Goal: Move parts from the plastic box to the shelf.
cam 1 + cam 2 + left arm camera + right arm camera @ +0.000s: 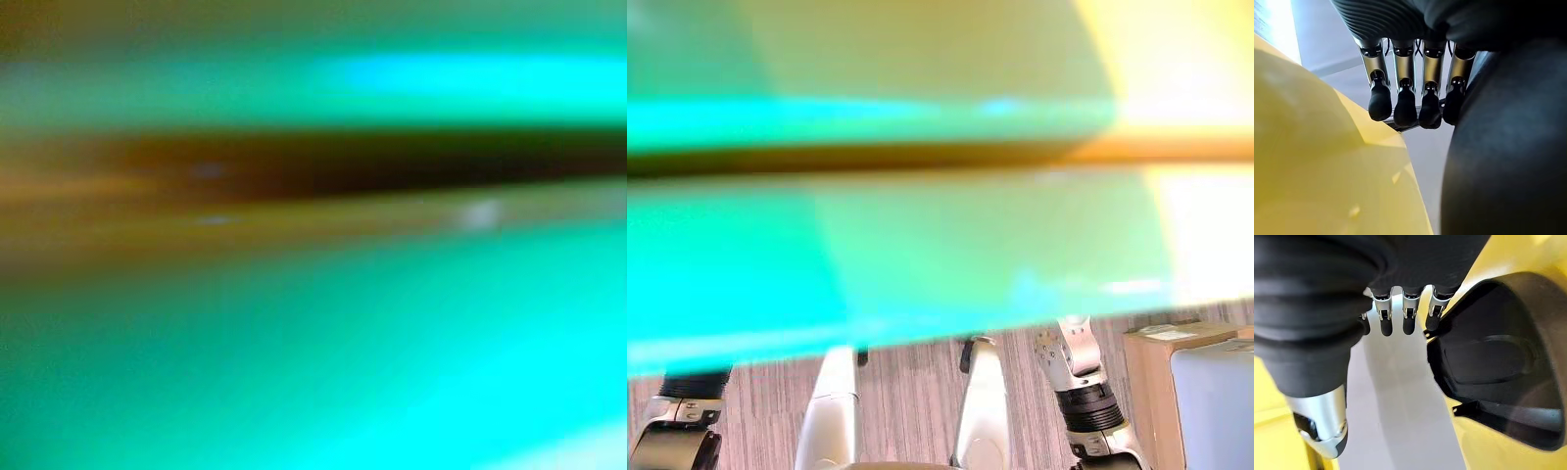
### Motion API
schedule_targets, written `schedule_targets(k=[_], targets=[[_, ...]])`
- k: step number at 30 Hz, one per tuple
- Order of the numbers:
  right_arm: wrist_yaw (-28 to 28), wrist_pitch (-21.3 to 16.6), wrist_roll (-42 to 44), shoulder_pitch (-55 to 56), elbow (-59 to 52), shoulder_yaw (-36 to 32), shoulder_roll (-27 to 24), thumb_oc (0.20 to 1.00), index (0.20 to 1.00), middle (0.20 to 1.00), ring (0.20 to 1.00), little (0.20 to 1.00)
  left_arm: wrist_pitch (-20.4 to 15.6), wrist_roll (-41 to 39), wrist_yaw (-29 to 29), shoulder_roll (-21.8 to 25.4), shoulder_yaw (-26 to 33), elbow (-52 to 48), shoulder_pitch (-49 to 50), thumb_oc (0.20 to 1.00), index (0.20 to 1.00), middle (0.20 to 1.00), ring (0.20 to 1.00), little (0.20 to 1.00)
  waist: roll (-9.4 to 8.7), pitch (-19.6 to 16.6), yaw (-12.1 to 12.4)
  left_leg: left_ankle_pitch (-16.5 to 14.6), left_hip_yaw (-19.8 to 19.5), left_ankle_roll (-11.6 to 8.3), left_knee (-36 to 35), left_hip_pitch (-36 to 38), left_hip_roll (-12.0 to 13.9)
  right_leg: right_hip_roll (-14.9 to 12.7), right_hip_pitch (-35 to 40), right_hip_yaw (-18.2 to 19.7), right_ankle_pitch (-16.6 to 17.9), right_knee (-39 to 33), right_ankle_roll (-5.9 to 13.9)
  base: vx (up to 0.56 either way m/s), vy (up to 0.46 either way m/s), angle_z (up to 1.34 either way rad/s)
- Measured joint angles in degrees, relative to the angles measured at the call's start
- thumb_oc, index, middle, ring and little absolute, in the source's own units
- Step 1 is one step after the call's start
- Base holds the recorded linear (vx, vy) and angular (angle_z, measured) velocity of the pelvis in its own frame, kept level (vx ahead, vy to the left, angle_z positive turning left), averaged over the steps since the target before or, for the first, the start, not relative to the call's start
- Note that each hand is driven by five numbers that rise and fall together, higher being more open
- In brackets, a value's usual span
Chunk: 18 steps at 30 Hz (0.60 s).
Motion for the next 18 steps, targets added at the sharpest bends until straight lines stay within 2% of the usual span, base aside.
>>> schedule_targets(k=[5,10,18], targets=[[0.48,0.01,0.13,-0.25,-0.59,0.03,0.04,1.0,1.0,1.0,1.0,1.0,0.0,0.02,-0.48,0.07,0.08,-0.33,1.77,0.2,0.2,0.2,0.2,0.2,-0.32,-0.51,0.05,-2.33,-0.31,0.24,3.85,-0.03,-0.41,-0.63,-0.21,0.27,-3.13,4.78,0.06,-0.04,-0.006,0.05],[1.23,0.01,0.11,-0.68,-2.02,0.03,-0.07,1.0,1.0,1.0,1.0,1.0,0.0,-0.04,-1.77,0.14,0.16,-0.44,2.13,0.2,0.2,0.2,0.2,0.2,-0.3,-0.54,0.42,-6.43,-0.42,0.3,10.3,-0.03,-0.42,-0.85,-0.56,1.67,-7.4,11.43,-0.38,-0.01,-0.002,-0.01],[1.21,0.05,0.12,-1.16,-2.17,0.03,-0.08,1.0,1.0,1.0,1.0,1.0,0.0,-0.09,-2.36,0.43,1.38,-2.59,2.26,0.2,0.2,0.2,0.2,0.2,-0.06,-0.97,0.54,-10.85,-1.04,0.22,18.45,-1.27,-0.66,-1.17,-2.54,3.38,-12.89,21.05,-1.21,0.0,0.0,0.0]])
